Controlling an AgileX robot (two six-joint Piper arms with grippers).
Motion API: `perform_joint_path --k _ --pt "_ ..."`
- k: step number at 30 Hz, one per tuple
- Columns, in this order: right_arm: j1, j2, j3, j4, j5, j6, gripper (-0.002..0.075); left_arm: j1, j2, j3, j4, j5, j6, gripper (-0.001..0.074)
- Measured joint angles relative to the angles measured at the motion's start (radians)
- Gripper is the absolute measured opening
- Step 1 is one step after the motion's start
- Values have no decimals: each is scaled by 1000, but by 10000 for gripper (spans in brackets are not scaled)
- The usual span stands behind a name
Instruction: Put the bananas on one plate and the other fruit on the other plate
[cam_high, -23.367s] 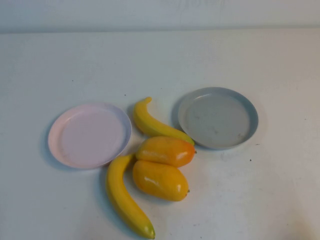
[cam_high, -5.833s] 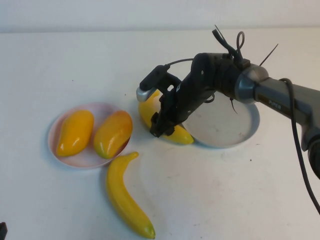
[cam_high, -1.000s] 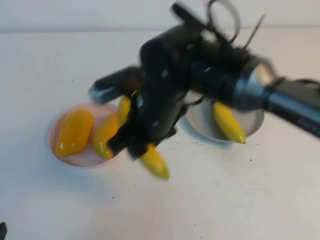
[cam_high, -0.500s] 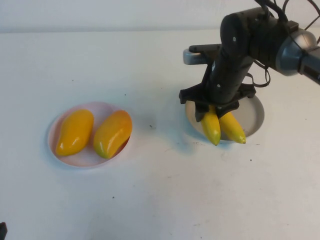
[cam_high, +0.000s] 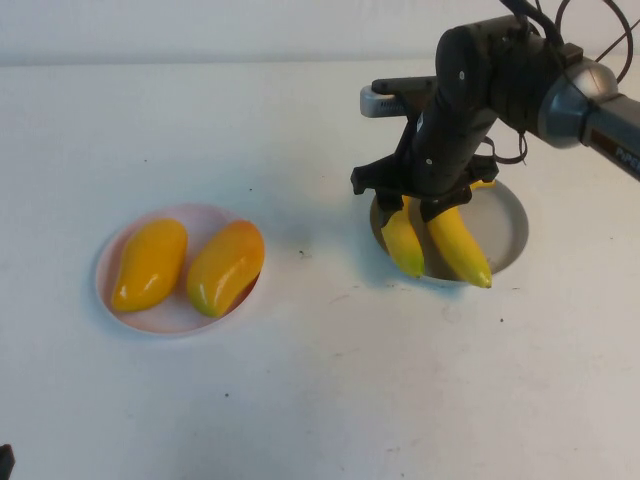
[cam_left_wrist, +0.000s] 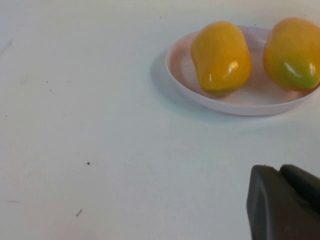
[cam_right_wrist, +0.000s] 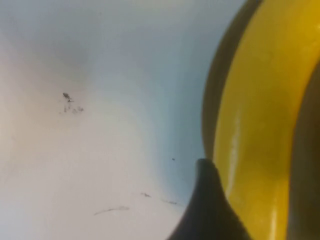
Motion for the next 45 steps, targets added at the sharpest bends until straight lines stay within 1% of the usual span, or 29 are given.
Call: perform_joint_path --k 3,7,9,11,14,20,22,25,29,32,37,43,45 --pt "0 0 -2 0 9 0 432 0 0 0 0 0 0 1" --pt "0 0 -14 0 53 0 439 0 0 0 0 0 0 1" --pt "0 2 -36 2 86 0 435 0 0 0 0 0 0 1" --pt "0 6 -62 2 94 0 410 0 0 0 0 0 0 1" --pt "0 -1 -79 11 96 -23 326 0 0 0 0 0 0 1" --pt "0 -51 -66 95 102 -129 62 0 0 0 0 0 0 1" --pt "0 -98 -22 115 102 -161 18 0 0 0 0 0 0 1" --pt "0 -197 86 119 102 -180 -3 0 0 0 0 0 0 1" --pt "0 -388 293 121 102 -187 -12 0 0 0 0 0 0 1" --pt "6 -525 412 121 106 -188 -14 0 0 0 0 0 0 1" --pt "6 -678 507 95 109 -254 -15 0 0 0 0 0 0 1" --pt "6 -776 616 66 109 -284 -15 0 0 0 0 0 0 1" --pt "6 -798 668 63 72 -287 -15 0 0 0 0 0 0 1"
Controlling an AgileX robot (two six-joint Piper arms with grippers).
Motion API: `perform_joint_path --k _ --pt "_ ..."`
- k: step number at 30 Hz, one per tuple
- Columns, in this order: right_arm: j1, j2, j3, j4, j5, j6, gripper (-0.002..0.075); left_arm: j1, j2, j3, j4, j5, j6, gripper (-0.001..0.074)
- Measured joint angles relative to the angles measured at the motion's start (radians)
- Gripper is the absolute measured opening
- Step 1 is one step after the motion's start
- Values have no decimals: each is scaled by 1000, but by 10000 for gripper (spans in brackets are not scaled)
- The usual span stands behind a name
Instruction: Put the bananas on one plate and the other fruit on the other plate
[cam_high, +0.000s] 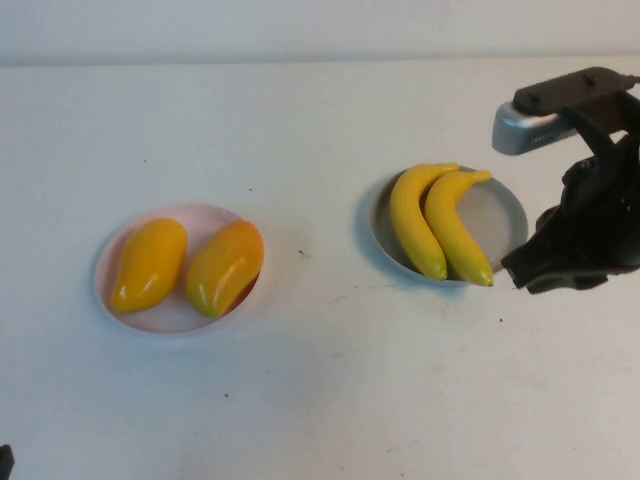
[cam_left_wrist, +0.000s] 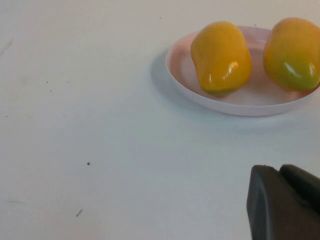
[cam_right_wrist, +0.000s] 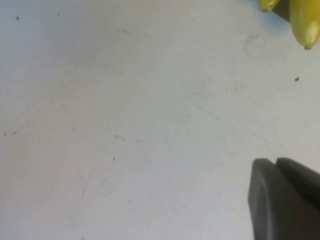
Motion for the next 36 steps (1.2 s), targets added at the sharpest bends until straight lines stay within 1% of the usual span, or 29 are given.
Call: perform_joint_path --k 3,7,9,15,17,19,22,25,28,33,36 --pt "-11 -47 129 13 -152 -61 -15 0 0 0 0 0 0 1" --pt "-53 -195 386 29 -422 -163 -15 0 0 0 0 0 0 1" --pt "-96 -296 529 39 -559 -179 -15 0 0 0 0 0 0 1" --pt "-263 -687 1005 95 -998 -196 -15 0 0 0 0 0 0 1" --pt "-303 -787 1101 100 -1074 -203 -15 0 0 0 0 0 0 1" --pt "-351 -944 1228 113 -1144 -204 -15 0 0 0 0 0 0 1" --pt "-403 -1125 1324 127 -1152 -204 -15 0 0 0 0 0 0 1" --pt "-442 -1270 1336 129 -1091 -204 -15 0 0 0 0 0 0 1" --pt "-459 -1358 1336 130 -1018 -206 -15 0 0 0 0 0 0 1" --pt "-460 -1391 1336 126 -883 -208 -15 0 0 0 0 0 0 1" --pt "-460 -1391 1336 123 -859 -210 -15 0 0 0 0 0 0 1"
